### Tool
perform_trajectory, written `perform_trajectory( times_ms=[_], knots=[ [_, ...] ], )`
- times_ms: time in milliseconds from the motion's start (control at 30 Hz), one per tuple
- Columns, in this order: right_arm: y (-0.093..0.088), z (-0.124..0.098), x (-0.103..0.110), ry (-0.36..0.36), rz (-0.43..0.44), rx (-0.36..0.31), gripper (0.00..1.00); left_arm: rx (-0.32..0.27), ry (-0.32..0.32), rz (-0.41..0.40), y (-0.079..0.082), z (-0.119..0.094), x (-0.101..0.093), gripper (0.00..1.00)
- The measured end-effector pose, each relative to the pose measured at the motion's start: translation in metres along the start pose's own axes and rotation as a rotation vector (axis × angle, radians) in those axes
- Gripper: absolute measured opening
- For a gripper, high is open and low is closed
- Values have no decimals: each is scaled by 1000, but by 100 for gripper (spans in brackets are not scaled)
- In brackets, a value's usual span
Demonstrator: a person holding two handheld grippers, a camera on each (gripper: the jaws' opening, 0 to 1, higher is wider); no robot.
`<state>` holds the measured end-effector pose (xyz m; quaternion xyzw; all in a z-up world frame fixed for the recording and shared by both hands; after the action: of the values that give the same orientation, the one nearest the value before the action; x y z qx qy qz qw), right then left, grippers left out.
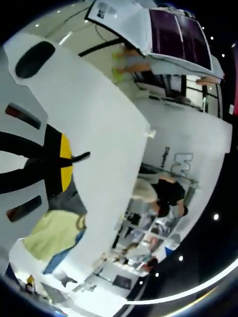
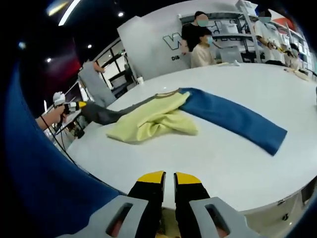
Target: Fold the garment on the visible template until the final outline fits inside the template.
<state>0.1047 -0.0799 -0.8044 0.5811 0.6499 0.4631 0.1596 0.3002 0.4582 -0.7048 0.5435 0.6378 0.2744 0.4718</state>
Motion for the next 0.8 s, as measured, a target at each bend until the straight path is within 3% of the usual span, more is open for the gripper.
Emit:
perform_trajectory(
  times_ms=[200, 233, 433, 567, 800],
  knots=[
    [0, -2, 0, -3, -2, 3, 3, 62, -11, -57, -18, 9, 29, 1],
    [0, -2, 0, -4, -1, 3, 3, 84, 16, -65, -22, 11, 37, 1],
    [-1, -6, 1, -9, -9, 15, 4, 99, 23, -47, -28, 19, 48, 1],
    [-2, -6, 2, -12, -7, 23, 4, 139, 50, -23, -39, 31, 71, 1],
    [-3, -5, 5, -17, -8, 25, 4, 196, 57, -18, -58, 41, 90, 1]
  ],
)
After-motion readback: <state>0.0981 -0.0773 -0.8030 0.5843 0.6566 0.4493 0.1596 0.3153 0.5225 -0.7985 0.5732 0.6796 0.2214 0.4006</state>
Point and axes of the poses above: the point that each gripper's makers call its tool centre point, and the gripper's own axes: z roughly forward along the fingers, x roughly to its left, y roughly out of its top, the point moved 2 cm from there along -z, roughly backward along the fingers, and after that the axes turned 1 degree about -x, right-handed, at the moved point
